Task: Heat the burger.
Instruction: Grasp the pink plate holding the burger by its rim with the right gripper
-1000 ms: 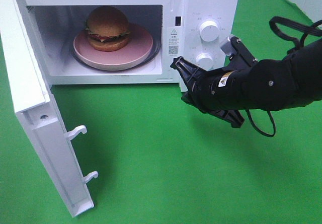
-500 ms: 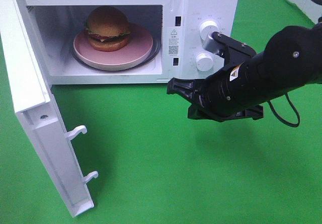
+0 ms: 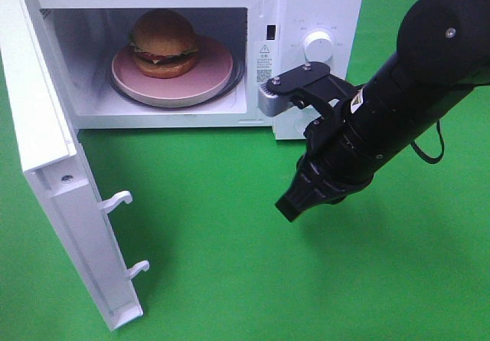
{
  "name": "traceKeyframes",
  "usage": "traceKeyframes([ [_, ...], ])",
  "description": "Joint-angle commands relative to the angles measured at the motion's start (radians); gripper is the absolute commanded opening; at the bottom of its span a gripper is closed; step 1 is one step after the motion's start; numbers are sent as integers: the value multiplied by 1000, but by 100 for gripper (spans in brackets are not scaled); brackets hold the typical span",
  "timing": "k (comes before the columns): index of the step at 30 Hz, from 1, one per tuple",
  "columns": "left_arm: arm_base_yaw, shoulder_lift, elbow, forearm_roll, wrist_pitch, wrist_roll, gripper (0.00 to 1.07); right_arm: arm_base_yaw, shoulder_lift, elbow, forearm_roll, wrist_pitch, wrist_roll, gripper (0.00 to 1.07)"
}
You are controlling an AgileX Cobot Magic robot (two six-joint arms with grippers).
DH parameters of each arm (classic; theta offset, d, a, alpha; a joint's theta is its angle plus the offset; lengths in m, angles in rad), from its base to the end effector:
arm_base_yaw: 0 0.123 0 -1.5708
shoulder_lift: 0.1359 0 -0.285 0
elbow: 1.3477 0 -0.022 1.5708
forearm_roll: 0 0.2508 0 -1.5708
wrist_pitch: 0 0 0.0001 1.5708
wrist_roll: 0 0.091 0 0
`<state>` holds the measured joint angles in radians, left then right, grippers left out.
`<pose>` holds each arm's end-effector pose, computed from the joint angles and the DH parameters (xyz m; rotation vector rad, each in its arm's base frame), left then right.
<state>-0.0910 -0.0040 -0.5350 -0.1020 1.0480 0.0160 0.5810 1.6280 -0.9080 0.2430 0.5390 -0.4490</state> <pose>-0.0102 -0.0071 0.2883 0.1128 1.9894 -0.1693 0.2496 0.1774 0.1893 -1.1270 2.5026 0.2651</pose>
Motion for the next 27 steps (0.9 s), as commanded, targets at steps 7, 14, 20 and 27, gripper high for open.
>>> traceKeyframes([
  [7, 0, -17, 2, -4, -9, -1, 98, -5, -5, -10, -8, 69, -683, 5],
  [14, 0, -17, 2, -4, -9, -1, 98, 13, -5, -10, -99, 44, -947, 11],
  [20, 0, -17, 2, -4, -9, -1, 98, 41, -4, -14, -252, -72, -972, 35],
  [27, 0, -17, 2, -4, -9, -1, 98, 55, -2, -75, -359, -91, -965, 66],
])
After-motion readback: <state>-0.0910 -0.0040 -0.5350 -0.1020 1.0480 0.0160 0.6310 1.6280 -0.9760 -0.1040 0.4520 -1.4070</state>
